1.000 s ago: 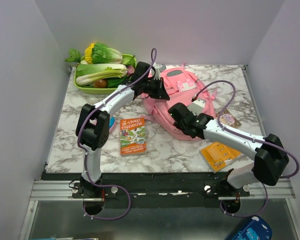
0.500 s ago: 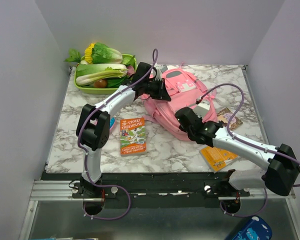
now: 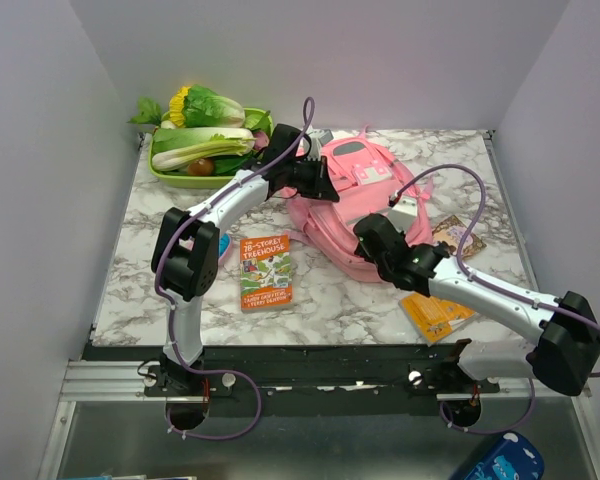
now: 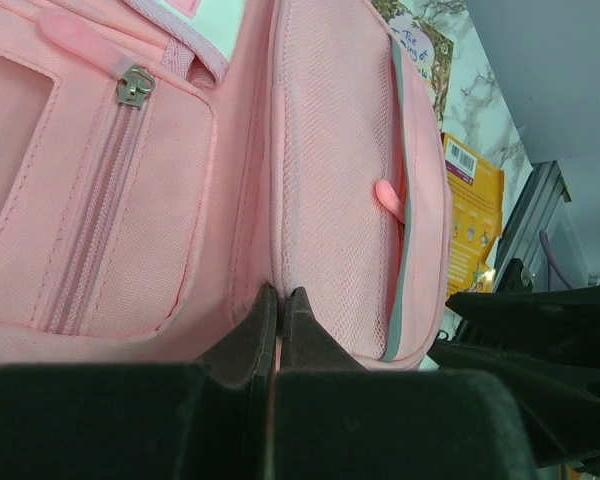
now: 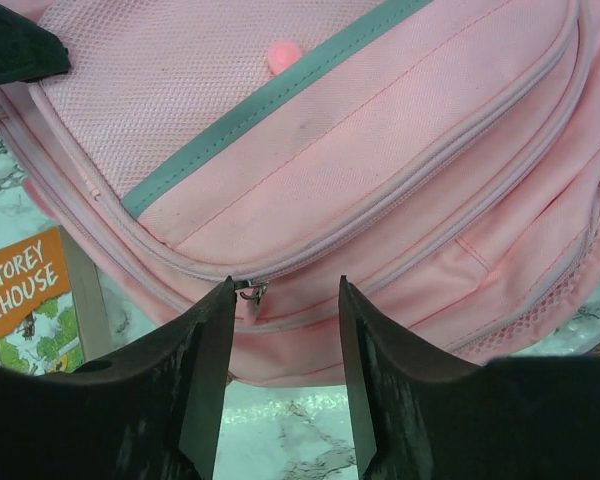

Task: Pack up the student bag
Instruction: Zip the student bag at the center of the board.

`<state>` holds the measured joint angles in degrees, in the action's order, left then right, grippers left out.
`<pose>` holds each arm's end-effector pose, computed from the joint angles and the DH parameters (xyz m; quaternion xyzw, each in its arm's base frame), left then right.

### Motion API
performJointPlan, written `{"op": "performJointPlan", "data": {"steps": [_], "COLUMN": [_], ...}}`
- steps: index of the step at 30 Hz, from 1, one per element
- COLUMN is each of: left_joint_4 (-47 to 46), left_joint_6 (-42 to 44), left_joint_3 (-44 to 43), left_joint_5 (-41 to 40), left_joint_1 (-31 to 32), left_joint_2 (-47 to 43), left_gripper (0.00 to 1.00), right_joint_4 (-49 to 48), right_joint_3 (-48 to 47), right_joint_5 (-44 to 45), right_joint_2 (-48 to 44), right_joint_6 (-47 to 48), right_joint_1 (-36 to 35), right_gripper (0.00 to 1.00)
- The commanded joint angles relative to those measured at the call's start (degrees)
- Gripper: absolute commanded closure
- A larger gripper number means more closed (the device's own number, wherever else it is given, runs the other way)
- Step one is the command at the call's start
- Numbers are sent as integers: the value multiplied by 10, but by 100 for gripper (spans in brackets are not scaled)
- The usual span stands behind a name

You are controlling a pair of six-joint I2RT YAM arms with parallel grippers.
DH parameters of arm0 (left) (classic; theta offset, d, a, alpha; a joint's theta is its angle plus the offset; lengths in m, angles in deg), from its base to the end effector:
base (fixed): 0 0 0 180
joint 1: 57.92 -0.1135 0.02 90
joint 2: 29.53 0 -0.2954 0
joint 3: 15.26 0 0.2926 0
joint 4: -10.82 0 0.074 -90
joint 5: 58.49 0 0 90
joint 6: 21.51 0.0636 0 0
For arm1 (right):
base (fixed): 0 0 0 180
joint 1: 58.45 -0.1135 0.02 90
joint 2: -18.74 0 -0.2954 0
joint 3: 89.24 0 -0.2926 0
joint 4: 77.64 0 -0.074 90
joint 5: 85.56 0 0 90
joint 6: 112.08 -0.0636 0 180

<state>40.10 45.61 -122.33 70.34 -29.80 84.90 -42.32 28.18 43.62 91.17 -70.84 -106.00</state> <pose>0.4500 -0.2857 0.2712 0.1876 0.8350 -0.4504 0.2544 0.2362 0.1987 0.2576 0.1370 0.8695 0.0608 0.4706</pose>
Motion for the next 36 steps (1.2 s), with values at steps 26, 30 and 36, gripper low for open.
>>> {"op": "performJointPlan", "data": {"steps": [26,30,36], "left_joint_4": [-33,-34,-34], "left_joint_6": [-11,-13,-12], "left_joint_3": [-19,-18,-16], "left_joint_5": [27,27,27], "left_joint_1": [-3,-3,-3], "left_joint_2": [-32,-31,-33], "left_gripper": [100,100,100], "right_joint_4": [-96,-98,-101], "right_joint_3": [22,17,22], "right_joint_5": [-51,-37,-19], "right_joint_2": [61,61,55], "right_joint_6": [10,24,26], "right_joint_1": [-26,-36,-41], "right_gripper": [64,60,59]}}
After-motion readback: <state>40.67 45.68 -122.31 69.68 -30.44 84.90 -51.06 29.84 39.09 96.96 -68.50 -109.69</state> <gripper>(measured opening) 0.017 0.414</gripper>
